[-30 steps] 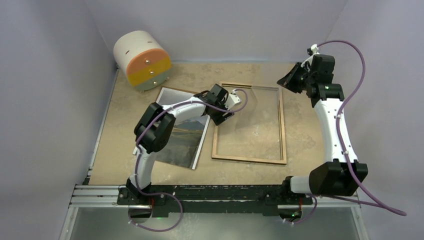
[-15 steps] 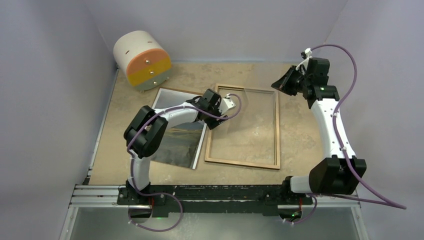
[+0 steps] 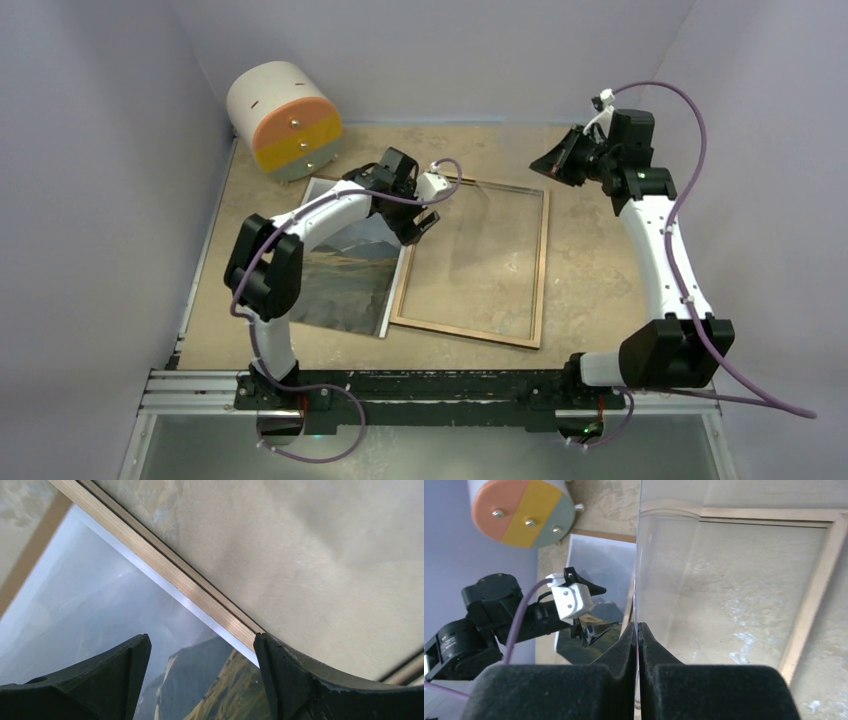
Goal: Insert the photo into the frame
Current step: Move the photo frame to the center of the board, then place the photo frame item in the photo frame.
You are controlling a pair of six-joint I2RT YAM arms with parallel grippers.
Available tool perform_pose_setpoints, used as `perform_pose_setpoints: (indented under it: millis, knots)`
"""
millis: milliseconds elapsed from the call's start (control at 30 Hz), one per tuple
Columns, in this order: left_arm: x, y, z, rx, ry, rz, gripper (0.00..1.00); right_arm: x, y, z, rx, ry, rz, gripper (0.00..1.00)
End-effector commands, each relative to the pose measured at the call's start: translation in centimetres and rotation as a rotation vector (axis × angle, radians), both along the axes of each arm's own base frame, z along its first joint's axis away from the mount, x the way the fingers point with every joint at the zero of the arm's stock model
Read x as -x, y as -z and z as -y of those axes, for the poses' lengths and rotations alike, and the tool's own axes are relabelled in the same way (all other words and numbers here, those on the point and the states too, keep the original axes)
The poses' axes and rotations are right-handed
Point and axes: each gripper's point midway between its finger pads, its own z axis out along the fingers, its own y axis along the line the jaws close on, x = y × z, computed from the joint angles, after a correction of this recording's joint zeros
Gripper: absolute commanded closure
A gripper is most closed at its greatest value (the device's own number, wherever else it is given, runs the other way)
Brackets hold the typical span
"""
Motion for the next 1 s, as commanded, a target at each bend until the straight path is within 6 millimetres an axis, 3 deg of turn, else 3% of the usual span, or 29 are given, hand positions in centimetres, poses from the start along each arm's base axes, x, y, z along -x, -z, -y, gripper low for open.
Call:
perform_pose_setpoints:
  millis: [0, 67, 167, 267, 333, 400, 533, 700, 967]
  knots:
    - [-0.4, -8.4, 0.5, 0.168, 0.008, 0.07, 0.19, 1.0, -4.3, -3.9, -0.111, -0.128, 0.087, 1.0]
    - [-2.3, -10.2, -1.3, 0.192, -0.059, 0.115, 0.19, 1.6, -5.2, -5.9, -0.148, -0.178, 0.098, 1.0]
    - [-5.5, -11.9, -5.8, 0.187, -0.196, 0.182, 0.2, 3.1, -6.9, -9.7, -0.217, -0.289, 0.115, 1.0]
    - [-7.2, -12.0, -9.7, 0.151, -0.281, 0.223, 0.21, 4.0, -7.8, -11.2, -0.313, -0.336, 0.119, 1.0]
    - [-7.4, -11.0, -11.5, 0.094, -0.309, 0.236, 0.21, 4.4, -7.2, -11.6, -0.373, -0.334, 0.094, 1.0]
    - [-7.1, -9.4, -12.6, 0.038, -0.317, 0.234, 0.21, 4.3, -4.8, -11.7, -0.378, -0.331, 0.047, 1.0]
    - [-6.0, -5.6, -13.4, -0.017, -0.306, 0.185, 0.21, 4.6, 2.5, -11.9, -0.397, -0.335, -0.084, 1.0]
    - [-4.7, -1.8, -13.7, -0.072, -0.291, 0.122, 0.22, 4.7, 11.1, -9.2, -0.239, -0.213, -0.2, 1.0]
    - [-4.0, 0.0, -12.7, -0.112, -0.253, 0.106, 0.22, 4.8, 17.3, -4.7, -0.088, -0.031, -0.244, 1.0]
